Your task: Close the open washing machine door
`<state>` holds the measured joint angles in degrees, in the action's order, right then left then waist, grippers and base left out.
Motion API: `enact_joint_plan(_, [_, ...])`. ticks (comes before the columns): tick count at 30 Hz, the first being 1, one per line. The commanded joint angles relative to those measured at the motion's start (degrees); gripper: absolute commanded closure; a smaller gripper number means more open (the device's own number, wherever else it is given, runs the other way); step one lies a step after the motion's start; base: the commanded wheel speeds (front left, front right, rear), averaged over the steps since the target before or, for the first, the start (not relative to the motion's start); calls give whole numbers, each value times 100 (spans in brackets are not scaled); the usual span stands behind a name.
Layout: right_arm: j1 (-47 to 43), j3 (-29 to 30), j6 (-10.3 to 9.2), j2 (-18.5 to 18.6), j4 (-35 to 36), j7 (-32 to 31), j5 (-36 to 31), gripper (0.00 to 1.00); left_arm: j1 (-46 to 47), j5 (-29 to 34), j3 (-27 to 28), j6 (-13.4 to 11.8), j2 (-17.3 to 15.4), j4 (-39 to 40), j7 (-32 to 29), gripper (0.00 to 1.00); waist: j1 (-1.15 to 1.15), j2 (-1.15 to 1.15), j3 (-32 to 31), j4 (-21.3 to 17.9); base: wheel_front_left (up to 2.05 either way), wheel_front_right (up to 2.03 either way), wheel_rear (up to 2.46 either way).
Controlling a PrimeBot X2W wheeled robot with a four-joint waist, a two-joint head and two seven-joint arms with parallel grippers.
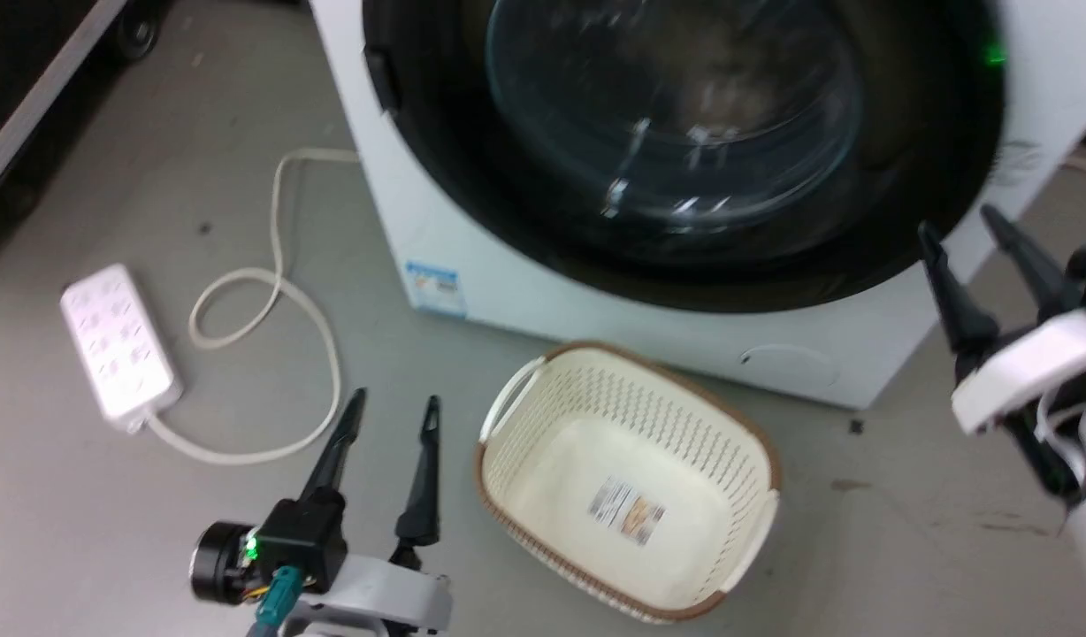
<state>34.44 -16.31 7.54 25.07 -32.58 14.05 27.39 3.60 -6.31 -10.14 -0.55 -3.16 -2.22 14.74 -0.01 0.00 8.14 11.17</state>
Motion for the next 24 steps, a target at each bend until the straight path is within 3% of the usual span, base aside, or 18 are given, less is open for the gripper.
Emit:
enact_joint_plan(1, [-248, 170, -5, -100, 130, 50, -105, 0, -82, -26, 55, 23, -36, -25, 26, 0, 1, 0, -378, -338, 0, 0, 0])
enact_joint_plan(8, [-1787, 1464, -5, -892, 1451, 91, -1145, 0, -308, -71, 251, 116, -50, -174, 26, 0, 1, 0, -776, -655, 0, 0, 0])
enact_joint_plan(13, [-2903, 2261, -5, -1733, 2546, 93, -2057, 0, -434, -22, 304, 168, -48, -209, 26, 0, 1, 0, -901, -776, 0, 0, 0])
enact_joint_plan(18, [-3665, 2396, -5, -2119, 3160, 94, -2723, 0, -488, 35, 274, 293, -54, -257, 26, 0, 1, 0, -915, -859, 0, 0, 0])
enact_joint_plan(24, [-4004, 2332, -5, -2211, 3179, 94, -2802, 0, -500, 82, 295, 359, -50, -286, 26, 0, 1, 0, -911, -921, 0, 0, 0])
